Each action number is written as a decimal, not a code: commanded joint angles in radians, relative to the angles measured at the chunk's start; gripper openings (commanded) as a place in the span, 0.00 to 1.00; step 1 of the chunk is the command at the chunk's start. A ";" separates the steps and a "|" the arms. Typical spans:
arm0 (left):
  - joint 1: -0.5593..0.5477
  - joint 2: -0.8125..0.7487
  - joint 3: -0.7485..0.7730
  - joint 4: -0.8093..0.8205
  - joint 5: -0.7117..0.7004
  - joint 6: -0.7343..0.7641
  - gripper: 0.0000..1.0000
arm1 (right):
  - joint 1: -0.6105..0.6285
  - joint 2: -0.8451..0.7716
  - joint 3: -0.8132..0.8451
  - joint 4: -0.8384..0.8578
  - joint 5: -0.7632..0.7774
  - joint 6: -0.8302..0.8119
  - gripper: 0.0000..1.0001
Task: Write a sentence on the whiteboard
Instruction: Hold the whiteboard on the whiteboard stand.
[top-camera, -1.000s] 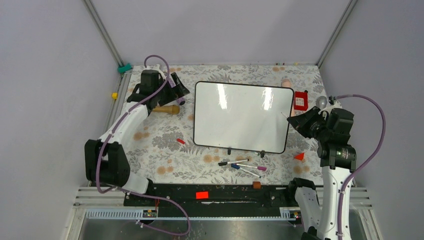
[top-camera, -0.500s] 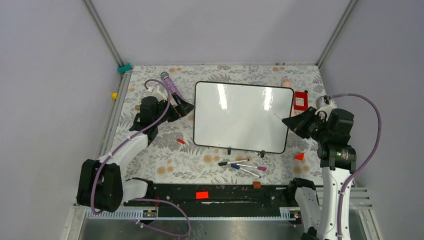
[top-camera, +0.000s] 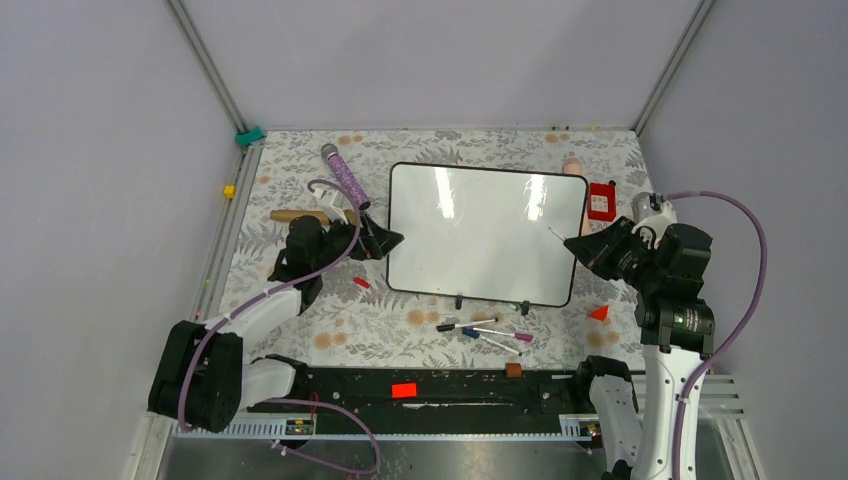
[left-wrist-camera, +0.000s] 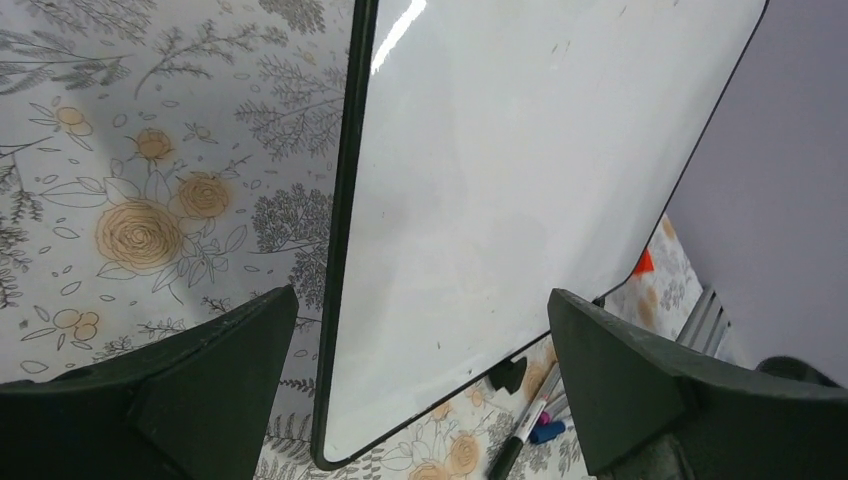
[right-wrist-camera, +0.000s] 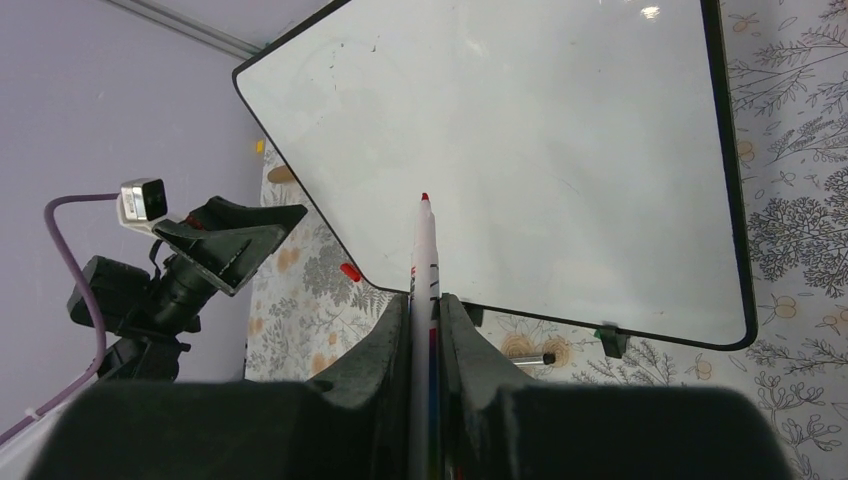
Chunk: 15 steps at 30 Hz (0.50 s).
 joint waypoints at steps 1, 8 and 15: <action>0.000 0.055 -0.013 0.166 0.162 0.111 0.99 | 0.006 -0.006 0.019 -0.001 -0.028 -0.021 0.00; -0.001 0.019 -0.017 0.015 0.049 0.270 0.99 | 0.006 -0.015 0.029 -0.033 -0.017 -0.041 0.00; 0.000 0.002 -0.004 -0.038 0.075 0.347 0.90 | 0.006 -0.010 0.018 -0.025 -0.015 -0.037 0.00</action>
